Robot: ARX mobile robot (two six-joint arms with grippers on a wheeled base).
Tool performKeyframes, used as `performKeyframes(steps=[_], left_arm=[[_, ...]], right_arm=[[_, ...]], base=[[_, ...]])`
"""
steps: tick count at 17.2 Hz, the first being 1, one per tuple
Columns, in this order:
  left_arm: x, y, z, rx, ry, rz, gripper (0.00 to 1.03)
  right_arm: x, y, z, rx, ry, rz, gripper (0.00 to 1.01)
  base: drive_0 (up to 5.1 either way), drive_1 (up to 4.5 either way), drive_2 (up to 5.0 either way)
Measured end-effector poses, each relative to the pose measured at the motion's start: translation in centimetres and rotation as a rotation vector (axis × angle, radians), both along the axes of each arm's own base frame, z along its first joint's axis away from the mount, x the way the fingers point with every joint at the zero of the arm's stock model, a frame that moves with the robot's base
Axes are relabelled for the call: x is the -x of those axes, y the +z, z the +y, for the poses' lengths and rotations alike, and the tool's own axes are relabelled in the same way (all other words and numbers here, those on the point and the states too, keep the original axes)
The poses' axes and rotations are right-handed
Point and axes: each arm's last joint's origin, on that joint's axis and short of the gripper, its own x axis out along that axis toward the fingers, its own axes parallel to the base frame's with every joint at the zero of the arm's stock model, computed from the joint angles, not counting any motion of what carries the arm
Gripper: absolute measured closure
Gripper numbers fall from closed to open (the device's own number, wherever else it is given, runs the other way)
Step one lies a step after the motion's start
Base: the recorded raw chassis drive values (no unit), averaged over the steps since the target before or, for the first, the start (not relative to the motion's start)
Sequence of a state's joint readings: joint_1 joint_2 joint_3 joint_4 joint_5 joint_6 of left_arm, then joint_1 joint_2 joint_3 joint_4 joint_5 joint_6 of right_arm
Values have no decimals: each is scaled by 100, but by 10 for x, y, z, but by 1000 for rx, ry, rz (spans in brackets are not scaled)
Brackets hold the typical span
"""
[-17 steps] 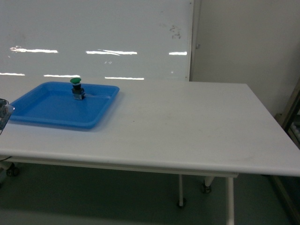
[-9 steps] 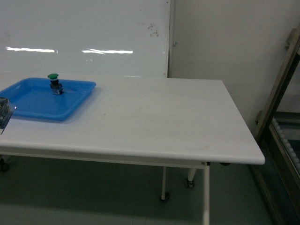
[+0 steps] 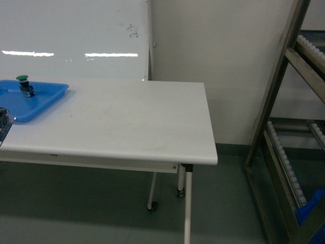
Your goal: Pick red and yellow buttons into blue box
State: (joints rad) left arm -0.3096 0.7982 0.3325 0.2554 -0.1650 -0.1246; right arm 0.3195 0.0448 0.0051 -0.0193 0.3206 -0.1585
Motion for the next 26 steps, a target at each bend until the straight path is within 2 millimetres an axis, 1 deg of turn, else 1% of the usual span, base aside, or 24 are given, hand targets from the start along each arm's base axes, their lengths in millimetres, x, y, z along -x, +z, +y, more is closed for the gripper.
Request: performKeyframes(steps=[8, 26], left_arm=[[0, 0, 0, 1, 0, -2, 72], [0, 0, 0, 2, 0, -5, 72]], right_arm=[[0, 0, 0, 0, 0, 0, 72], [0, 0, 0, 0, 0, 0, 72]], base=[[396, -55, -390], [500, -246, -246]])
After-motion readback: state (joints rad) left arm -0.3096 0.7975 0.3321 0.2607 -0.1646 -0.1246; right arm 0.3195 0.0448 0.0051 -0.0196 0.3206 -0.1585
